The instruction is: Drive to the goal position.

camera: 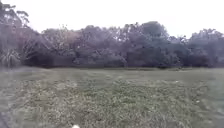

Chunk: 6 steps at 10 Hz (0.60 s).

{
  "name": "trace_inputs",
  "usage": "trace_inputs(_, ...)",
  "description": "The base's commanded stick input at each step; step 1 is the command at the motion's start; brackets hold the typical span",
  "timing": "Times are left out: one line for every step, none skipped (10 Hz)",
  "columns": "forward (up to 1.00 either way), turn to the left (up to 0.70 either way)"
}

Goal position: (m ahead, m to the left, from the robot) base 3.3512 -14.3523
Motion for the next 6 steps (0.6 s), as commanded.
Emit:
trace_inputs(0.60,-0.15)
trace_inputs(0.60,-0.15)
trace_inputs(0.60,-0.15)
trace_inputs(0.60,-0.15)
trace_inputs(0.60,-0.15)
trace_inputs(0.60,-0.15)
